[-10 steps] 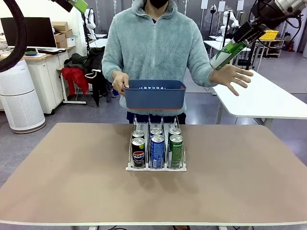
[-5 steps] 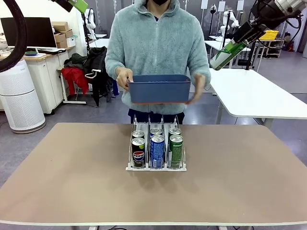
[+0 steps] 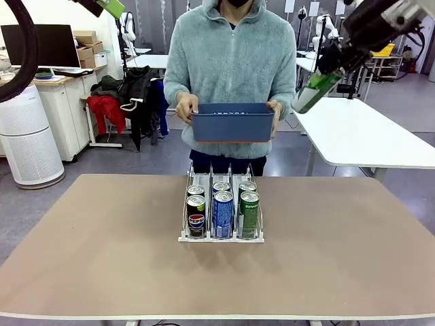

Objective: Fill the beverage cans into the dispenser.
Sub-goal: Place the picked Sprite in the line of the Automatic Can Dispenser with the same cans.

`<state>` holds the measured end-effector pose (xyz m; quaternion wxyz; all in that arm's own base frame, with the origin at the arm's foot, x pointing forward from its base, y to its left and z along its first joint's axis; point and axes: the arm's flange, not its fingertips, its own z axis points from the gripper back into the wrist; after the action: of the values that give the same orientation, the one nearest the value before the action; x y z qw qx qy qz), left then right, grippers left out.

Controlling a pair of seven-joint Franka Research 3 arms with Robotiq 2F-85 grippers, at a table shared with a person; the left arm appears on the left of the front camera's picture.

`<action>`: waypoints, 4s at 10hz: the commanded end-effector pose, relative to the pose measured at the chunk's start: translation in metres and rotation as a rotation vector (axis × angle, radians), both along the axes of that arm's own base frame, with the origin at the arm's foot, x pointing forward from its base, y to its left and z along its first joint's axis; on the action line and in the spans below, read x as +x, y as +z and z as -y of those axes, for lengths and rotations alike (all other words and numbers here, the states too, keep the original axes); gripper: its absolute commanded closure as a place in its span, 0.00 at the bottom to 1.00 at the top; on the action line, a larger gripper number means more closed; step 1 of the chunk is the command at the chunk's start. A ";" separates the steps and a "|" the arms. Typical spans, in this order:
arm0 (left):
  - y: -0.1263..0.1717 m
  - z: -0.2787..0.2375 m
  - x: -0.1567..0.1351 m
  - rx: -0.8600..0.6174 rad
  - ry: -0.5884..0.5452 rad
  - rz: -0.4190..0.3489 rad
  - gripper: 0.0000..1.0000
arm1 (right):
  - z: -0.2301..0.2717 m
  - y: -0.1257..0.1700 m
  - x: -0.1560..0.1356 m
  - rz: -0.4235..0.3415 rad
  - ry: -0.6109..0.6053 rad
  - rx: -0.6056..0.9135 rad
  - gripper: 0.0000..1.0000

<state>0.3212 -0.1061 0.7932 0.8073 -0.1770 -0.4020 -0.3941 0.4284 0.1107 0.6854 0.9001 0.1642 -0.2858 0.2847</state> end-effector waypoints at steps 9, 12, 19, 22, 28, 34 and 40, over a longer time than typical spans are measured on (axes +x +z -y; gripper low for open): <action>-0.001 0.000 0.000 -0.001 0.000 -0.001 0.00 | -0.012 -0.089 -0.042 -0.049 0.111 -0.023 0.42; -0.001 0.000 0.000 -0.001 0.000 -0.001 0.00 | -0.021 -0.103 -0.053 -0.151 0.095 -0.130 0.42; -0.001 0.000 0.000 -0.001 0.000 -0.001 0.00 | -0.050 -0.141 -0.051 -0.221 0.113 -0.129 1.00; -0.001 0.000 0.000 -0.001 0.000 -0.001 0.00 | -0.078 -0.173 -0.060 -0.245 0.161 -0.199 1.00; -0.001 0.000 0.000 -0.001 0.000 -0.001 0.00 | -0.098 -0.199 -0.072 -0.301 0.248 -0.244 1.00; -0.001 0.000 0.000 -0.001 0.000 -0.001 0.00 | -0.107 -0.215 -0.074 -0.212 0.162 -0.232 0.42; -0.001 0.000 0.000 -0.001 0.000 -0.001 0.00 | -0.141 -0.236 -0.103 -0.161 0.129 -0.183 0.42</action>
<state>0.3211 -0.1062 0.7934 0.8072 -0.1770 -0.4021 -0.3942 0.3324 0.2431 0.4545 0.9106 0.1143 -0.1552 0.3655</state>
